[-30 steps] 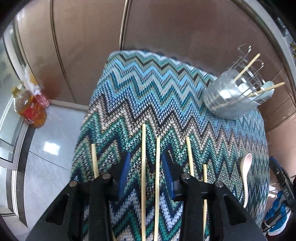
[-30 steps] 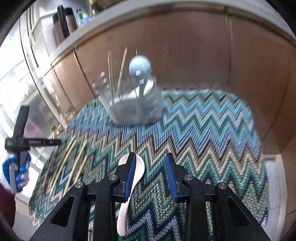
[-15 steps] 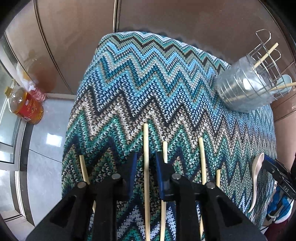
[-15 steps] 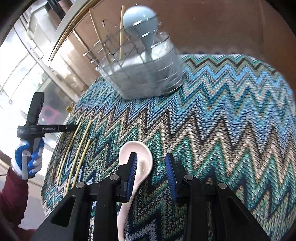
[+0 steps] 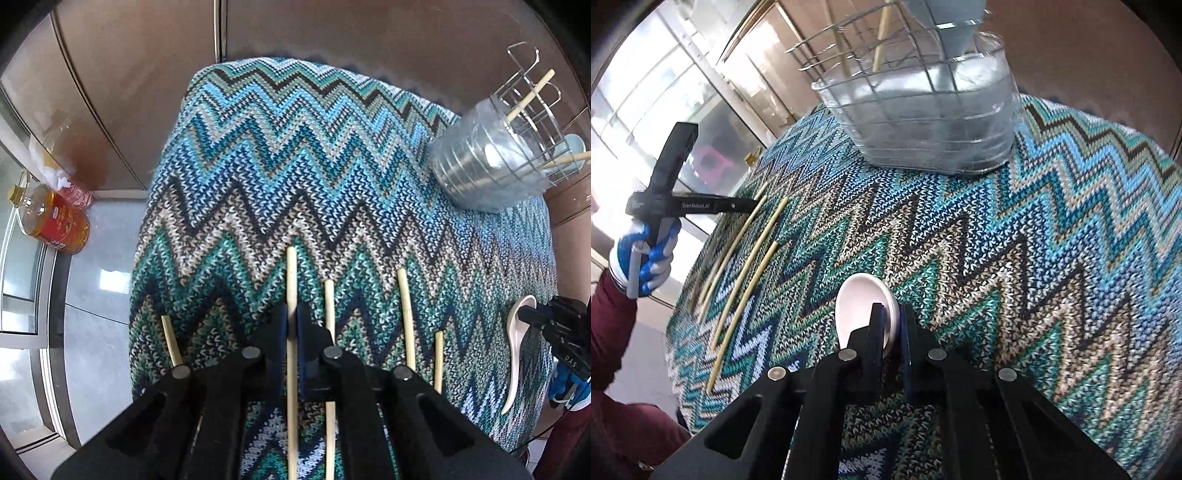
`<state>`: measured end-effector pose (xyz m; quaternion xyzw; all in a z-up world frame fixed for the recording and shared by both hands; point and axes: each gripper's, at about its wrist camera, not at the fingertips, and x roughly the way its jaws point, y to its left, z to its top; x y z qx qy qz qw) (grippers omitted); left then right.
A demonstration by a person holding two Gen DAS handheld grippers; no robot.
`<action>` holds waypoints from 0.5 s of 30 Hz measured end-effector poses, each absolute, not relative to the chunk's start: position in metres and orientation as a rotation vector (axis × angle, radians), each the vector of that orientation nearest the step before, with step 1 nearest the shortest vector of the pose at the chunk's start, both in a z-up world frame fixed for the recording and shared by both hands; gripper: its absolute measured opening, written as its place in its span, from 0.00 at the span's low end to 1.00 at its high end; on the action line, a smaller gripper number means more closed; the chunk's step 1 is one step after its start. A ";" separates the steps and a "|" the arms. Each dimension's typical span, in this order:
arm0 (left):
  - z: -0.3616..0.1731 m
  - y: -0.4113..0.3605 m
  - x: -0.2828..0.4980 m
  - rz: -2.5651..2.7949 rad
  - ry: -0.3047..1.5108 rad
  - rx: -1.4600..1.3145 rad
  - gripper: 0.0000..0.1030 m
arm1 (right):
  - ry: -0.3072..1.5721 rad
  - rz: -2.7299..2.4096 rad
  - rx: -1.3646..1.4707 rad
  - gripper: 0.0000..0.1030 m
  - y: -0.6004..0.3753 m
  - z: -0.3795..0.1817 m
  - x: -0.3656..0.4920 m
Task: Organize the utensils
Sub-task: 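Lift chopstick and spoon and carry both toward the wire holder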
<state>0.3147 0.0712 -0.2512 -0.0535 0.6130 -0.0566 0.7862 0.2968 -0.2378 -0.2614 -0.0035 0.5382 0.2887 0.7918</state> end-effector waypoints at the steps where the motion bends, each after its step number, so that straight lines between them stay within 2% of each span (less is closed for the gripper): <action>1: -0.249 0.073 0.310 -0.122 1.311 -0.119 0.04 | 1.149 0.616 -0.023 0.07 -0.239 -0.258 0.293; 15: -0.149 0.086 0.243 -0.114 1.011 -0.108 0.04 | 0.916 0.528 -0.097 0.06 -0.249 -0.180 0.226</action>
